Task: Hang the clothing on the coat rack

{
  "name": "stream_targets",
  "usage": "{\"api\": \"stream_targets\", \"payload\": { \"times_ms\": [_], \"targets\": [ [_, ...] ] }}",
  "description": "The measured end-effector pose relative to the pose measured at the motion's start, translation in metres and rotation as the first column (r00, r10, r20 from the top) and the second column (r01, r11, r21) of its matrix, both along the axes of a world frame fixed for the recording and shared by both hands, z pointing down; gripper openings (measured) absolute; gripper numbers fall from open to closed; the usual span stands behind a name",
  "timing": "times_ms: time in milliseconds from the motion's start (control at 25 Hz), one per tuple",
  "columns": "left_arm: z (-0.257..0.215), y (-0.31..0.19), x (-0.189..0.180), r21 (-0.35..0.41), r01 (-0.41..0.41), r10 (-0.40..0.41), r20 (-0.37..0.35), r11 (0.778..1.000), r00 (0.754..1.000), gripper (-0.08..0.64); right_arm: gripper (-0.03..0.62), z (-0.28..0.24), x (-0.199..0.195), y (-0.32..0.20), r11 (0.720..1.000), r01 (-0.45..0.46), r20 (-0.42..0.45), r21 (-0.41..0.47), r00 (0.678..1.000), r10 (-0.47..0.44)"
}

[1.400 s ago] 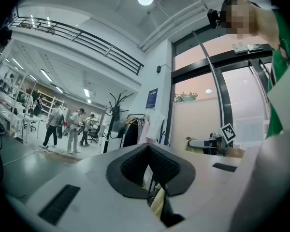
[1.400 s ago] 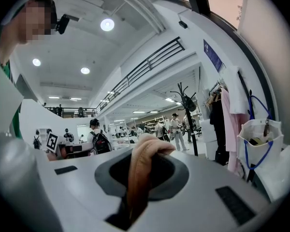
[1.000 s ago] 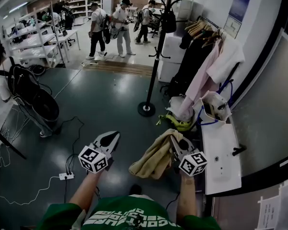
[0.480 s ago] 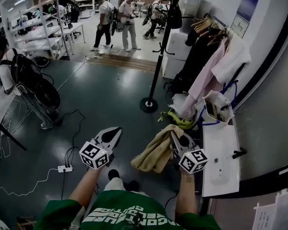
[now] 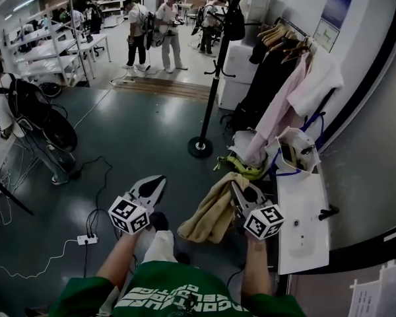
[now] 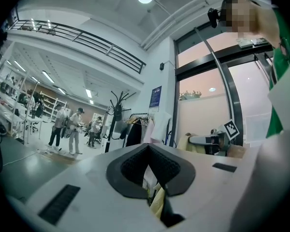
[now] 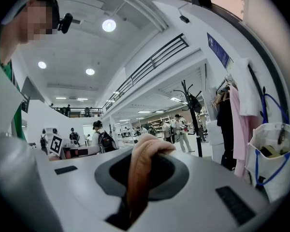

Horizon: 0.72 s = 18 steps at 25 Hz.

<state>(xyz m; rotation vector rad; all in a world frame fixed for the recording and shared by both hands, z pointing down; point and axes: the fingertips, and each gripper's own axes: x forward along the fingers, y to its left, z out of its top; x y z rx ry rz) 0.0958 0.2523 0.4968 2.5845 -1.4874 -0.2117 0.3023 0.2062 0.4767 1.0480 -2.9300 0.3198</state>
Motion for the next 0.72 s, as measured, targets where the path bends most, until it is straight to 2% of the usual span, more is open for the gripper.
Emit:
{"api": "stream_targets", "payload": {
  "times_ms": [200, 720],
  "targets": [
    [0.008, -0.034, -0.009, -0.009, -0.025, 0.025, -0.007, 1.000, 1.000, 0.005, 0.043, 0.002, -0.018, -0.026, 1.000, -0.001, 0.002, -0.004, 1.000, 0.001],
    [0.010, -0.144, -0.060, -0.010, -0.038, 0.038, -0.017, 0.999, 0.999, 0.005, 0.043, 0.003, -0.076, -0.120, 1.000, 0.028, 0.003, -0.008, 1.000, -0.028]
  ]
}}
